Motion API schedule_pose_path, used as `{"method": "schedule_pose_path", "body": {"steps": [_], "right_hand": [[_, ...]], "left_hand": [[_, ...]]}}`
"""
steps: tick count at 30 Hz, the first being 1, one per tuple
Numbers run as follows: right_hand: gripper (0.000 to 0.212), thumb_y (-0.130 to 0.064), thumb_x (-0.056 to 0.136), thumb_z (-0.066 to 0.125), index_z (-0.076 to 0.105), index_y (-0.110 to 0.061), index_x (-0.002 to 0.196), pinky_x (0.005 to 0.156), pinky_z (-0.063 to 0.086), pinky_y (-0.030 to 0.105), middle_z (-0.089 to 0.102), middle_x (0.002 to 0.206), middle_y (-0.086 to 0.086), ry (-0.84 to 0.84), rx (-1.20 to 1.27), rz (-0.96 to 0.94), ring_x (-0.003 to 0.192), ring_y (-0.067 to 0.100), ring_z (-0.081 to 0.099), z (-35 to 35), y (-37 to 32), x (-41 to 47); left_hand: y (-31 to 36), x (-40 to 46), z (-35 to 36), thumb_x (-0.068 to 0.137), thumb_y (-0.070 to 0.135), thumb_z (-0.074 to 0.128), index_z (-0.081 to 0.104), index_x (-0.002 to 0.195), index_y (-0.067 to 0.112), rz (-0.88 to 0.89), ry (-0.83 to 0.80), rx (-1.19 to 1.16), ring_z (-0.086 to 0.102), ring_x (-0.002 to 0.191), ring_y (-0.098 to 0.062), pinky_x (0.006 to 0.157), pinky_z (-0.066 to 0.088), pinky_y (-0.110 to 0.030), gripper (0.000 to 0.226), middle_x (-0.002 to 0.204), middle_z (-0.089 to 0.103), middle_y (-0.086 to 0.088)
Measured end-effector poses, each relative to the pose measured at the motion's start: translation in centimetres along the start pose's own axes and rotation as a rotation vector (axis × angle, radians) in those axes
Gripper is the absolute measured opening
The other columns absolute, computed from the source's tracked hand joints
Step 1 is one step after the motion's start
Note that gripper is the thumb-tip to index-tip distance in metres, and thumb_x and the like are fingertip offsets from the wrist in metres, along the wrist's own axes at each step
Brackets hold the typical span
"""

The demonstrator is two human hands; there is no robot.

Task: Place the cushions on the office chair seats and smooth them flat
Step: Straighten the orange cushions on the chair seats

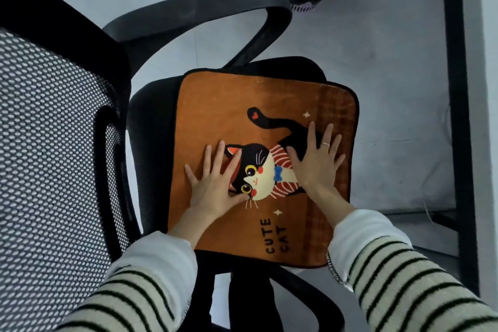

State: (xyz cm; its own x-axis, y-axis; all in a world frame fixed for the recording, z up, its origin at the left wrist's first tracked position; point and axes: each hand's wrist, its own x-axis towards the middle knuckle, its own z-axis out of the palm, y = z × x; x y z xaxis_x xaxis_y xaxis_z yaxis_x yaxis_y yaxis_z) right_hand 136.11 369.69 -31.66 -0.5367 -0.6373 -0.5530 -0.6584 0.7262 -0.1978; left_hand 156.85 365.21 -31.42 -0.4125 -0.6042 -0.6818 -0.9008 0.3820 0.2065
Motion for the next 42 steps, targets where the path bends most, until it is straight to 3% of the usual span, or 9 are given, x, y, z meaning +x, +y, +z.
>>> {"method": "schedule_pose_path", "body": {"steps": [4,10,15,19,24,32,42], "right_hand": [[0.073,-0.05,0.094,0.041,0.005,-0.022,0.151,0.115,0.01,0.054,-0.001,0.16,0.008,0.141,0.106,0.042,0.147,0.027,0.0,-0.6,-0.2,0.3],[0.069,-0.042,0.096,0.039,0.007,-0.012,0.15,0.108,0.024,0.055,0.016,0.156,0.014,0.137,0.387,0.522,0.141,0.034,0.02,-1.3,1.8,1.4],[0.051,-0.026,0.099,0.037,0.025,-0.007,0.145,0.102,0.032,0.048,0.029,0.147,0.018,0.228,0.397,0.45,0.132,0.034,0.031,-1.9,1.8,2.3],[0.046,-0.014,0.098,0.037,0.034,-0.005,0.142,0.103,0.035,0.043,0.039,0.138,0.02,0.259,0.426,0.236,0.125,0.034,0.039,-2.1,0.4,3.3],[0.052,0.001,0.091,0.035,0.037,-0.006,0.142,0.096,0.042,0.035,0.042,0.128,0.021,0.221,0.444,0.126,0.113,0.034,0.048,-2.1,-0.2,3.7],[0.054,0.004,0.093,0.032,0.033,-0.01,0.145,0.076,0.024,0.007,0.039,0.13,0.018,0.144,0.499,0.153,0.111,0.028,0.049,-3.2,0.5,3.6],[0.053,-0.001,0.096,0.032,0.029,-0.015,0.147,0.086,0.031,0.014,0.036,0.135,0.017,0.068,0.562,0.198,0.112,0.026,0.051,-3.6,0.8,3.3]], "left_hand": [[-0.2,-0.6,0.1,0.071,0.066,0.06,-0.018,0.142,0.043,-0.028,-0.015,-0.015,-0.03,0.139,-0.026,0.105,0.002,-0.072,0.108,0.147,-0.039,0.006],[0.4,-0.5,0.0,0.071,0.064,0.062,-0.014,0.144,0.041,-0.056,0.001,0.004,-0.028,0.14,-0.028,0.104,0.004,-0.073,0.108,0.151,-0.032,0.003],[1.1,-0.9,0.0,0.072,0.065,0.06,-0.014,0.145,0.039,-0.084,0.031,0.013,-0.027,0.14,-0.032,0.103,0.005,-0.074,0.107,0.152,-0.031,-0.002],[1.7,-1.6,0.8,0.071,0.067,0.059,-0.012,0.145,0.039,-0.137,0.002,-0.107,-0.026,0.14,-0.034,0.103,0.009,-0.073,0.106,0.15,-0.034,-0.002],[1.3,-2.4,1.1,0.071,0.066,0.061,-0.014,0.144,0.04,-0.171,-0.025,-0.097,-0.026,0.139,-0.036,0.105,0.012,-0.072,0.108,0.148,-0.037,-0.002],[1.3,-3.0,1.7,0.071,0.062,0.064,-0.015,0.144,0.04,-0.162,-0.026,-0.051,-0.024,0.14,-0.035,0.106,0.013,-0.07,0.11,0.15,-0.035,-0.002],[1.5,-3.6,2.4,0.071,0.059,0.066,-0.018,0.144,0.039,-0.147,-0.033,-0.04,-0.026,0.14,-0.036,0.106,0.011,-0.07,0.113,0.15,-0.035,-0.004]]}}
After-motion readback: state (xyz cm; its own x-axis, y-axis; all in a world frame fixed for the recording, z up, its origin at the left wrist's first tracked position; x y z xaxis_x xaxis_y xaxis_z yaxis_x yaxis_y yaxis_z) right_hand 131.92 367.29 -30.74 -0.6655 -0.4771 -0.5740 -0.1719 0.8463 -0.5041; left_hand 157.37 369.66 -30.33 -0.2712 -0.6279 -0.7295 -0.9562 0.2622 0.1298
